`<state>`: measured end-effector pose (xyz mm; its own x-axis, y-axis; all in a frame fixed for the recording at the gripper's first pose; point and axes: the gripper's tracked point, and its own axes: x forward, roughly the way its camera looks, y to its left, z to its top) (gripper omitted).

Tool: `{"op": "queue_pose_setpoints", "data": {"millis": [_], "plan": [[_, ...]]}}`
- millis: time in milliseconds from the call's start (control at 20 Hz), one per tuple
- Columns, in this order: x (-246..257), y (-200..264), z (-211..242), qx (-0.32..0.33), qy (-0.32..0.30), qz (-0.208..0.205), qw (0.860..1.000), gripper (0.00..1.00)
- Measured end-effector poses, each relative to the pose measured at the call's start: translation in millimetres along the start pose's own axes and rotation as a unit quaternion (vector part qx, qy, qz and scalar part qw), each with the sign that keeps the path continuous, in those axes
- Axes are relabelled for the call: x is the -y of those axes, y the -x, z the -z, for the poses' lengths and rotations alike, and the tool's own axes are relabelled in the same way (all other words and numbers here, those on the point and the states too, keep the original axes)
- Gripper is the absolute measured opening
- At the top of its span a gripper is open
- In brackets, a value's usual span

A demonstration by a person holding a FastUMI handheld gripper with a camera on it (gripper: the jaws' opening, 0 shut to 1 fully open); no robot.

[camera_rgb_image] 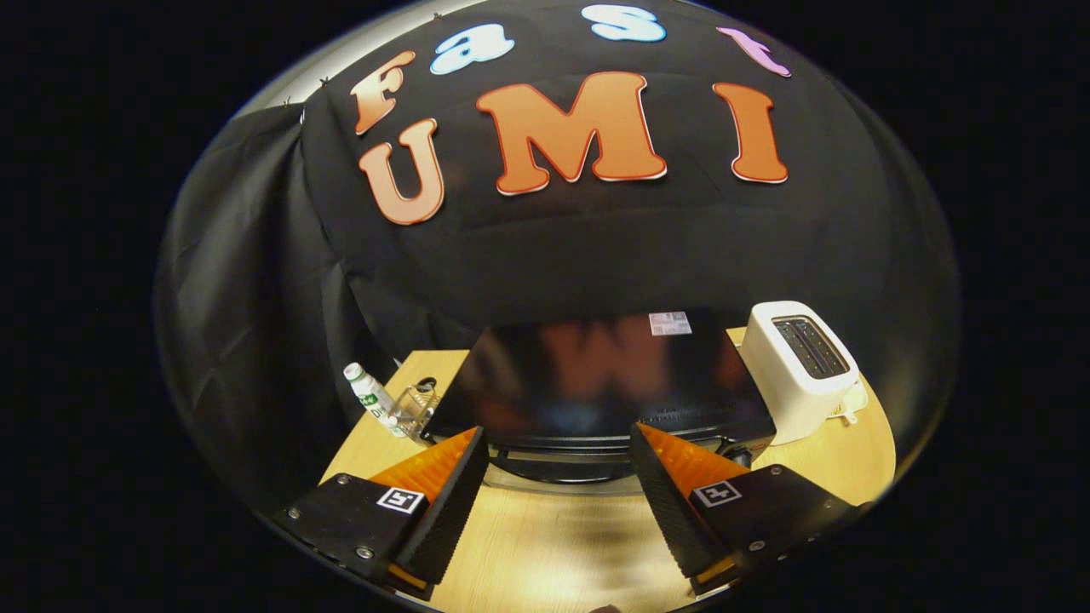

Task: Open the toaster oven, put the food inside, and close the toaster oven door.

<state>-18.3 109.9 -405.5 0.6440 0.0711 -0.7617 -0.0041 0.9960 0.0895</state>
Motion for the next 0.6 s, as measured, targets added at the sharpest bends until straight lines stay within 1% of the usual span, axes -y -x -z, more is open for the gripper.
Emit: {"op": "queue_pose_setpoints", "data": {"millis": [100,200,300,400,450,500,550,600], "plan": [[7.9,-11.6,4.1,0.006,0.008,0.025,1.0,0.99],[13.2,-20.7,14.8,-0.003,0.012,0.048,0.999,0.99],[9.5,-27.7,26.8,-0.014,0.016,0.054,0.998,0.99],[7.0,-26.4,24.1,0.007,0.044,0.06,0.997,0.99],[3.6,-25.8,25.3,0.012,0.05,0.053,0.997,0.98],[1.0,-25.1,29.2,0.01,0.042,0.047,0.998,0.98],[0.3,-21.3,27.1,0.021,0.039,0.051,0.998,0.97],[1.1,-22.0,32.4,0.015,0.046,0.047,0.998,0.96]]}}
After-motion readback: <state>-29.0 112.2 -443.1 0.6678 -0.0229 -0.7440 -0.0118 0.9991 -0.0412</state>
